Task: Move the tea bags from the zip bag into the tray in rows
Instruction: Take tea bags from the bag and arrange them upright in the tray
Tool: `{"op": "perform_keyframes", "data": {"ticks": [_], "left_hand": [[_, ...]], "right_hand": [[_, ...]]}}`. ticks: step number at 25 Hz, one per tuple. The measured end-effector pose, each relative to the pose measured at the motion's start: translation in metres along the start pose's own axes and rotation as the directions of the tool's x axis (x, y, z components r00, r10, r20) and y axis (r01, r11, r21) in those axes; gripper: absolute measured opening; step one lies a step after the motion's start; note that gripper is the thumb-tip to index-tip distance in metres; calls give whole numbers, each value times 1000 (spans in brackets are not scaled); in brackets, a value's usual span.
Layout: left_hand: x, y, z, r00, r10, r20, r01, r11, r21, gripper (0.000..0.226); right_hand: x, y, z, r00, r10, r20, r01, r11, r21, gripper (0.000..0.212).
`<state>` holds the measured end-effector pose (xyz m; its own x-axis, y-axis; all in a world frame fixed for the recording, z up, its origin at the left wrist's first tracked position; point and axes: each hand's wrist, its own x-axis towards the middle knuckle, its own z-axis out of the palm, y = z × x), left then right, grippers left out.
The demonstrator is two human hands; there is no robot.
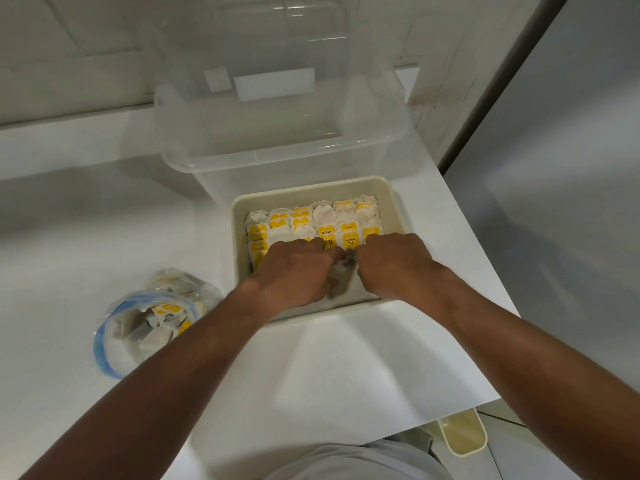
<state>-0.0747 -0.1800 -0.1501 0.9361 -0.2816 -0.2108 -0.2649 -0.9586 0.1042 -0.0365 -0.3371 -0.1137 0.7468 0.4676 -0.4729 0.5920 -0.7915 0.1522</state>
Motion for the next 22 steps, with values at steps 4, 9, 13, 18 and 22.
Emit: {"op": "perform_keyframes", "data": {"ticks": [4, 9, 13, 18, 22], "left_hand": [[-13, -12, -15, 997, -28, -65, 20, 994, -109, 32], [-42, -26, -29, 975, -144, -167, 97, 961, -260, 30], [-73, -44, -34, 958, -196, -208, 90, 898, -430, 24], [-131, -79, -33, 922, -332, -199, 116, 727, -677, 21], [-174, -109, -24, 893, -425, -145, 180, 634, -752, 15]], "right_hand": [[-1, 4, 8, 962, -41, -272, 144, 917, 371, 32], [0, -8, 19, 904, -14, -427, 279, 778, 564, 37], [-8, -26, 7, 885, 41, -464, 348, 605, 716, 24], [-30, -68, -27, 959, -4, -283, 283, -28, 959, 16], [-34, -115, -39, 950, -101, -295, 296, -11, 955, 23]]}}
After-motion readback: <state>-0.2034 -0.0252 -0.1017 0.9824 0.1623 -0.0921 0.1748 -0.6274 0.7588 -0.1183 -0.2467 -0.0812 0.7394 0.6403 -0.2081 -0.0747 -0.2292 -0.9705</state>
